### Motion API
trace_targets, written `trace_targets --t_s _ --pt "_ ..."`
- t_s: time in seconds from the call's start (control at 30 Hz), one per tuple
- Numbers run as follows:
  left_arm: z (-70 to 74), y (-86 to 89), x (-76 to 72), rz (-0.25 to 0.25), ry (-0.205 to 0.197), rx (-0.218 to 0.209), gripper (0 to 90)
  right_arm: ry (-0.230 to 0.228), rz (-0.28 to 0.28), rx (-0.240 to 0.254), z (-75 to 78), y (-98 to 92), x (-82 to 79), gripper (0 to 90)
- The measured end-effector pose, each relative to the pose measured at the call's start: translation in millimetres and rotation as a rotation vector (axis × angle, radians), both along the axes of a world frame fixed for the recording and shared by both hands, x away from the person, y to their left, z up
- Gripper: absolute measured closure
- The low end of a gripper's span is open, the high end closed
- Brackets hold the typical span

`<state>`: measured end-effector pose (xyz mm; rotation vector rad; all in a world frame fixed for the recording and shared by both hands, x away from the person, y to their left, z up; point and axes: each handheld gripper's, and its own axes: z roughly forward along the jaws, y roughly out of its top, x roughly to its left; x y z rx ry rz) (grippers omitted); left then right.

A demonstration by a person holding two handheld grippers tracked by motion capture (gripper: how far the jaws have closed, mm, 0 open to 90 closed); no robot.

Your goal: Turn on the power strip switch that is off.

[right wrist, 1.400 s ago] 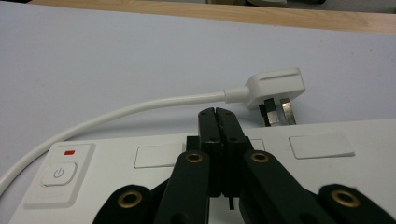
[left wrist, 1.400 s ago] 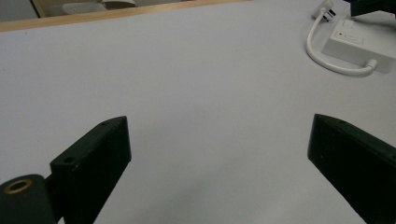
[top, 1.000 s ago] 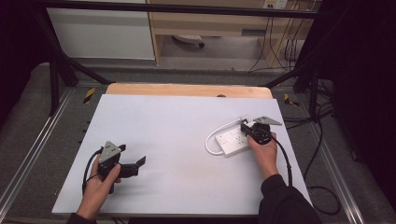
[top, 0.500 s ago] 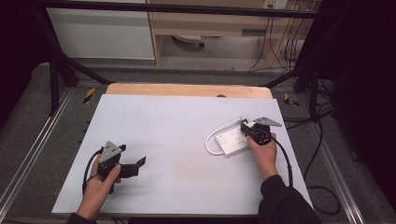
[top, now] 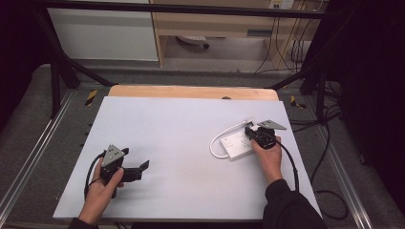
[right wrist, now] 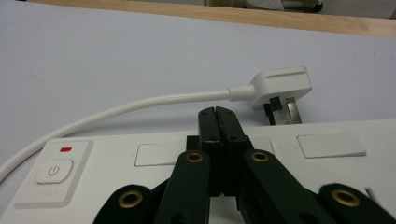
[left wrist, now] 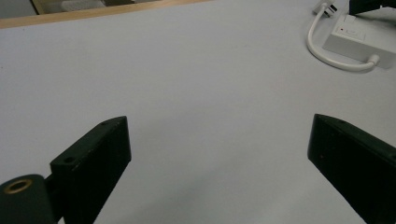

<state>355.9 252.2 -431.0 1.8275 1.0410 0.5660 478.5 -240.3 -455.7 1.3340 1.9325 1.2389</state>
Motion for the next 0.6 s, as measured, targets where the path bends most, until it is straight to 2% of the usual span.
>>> trace_targets --t_s 0.6 --pt "0.2 0.2 -0.2 0.0 -0.001 0.002 5.9 0.003 0.004 0.003 0.1 0.6 0.9 90.0"
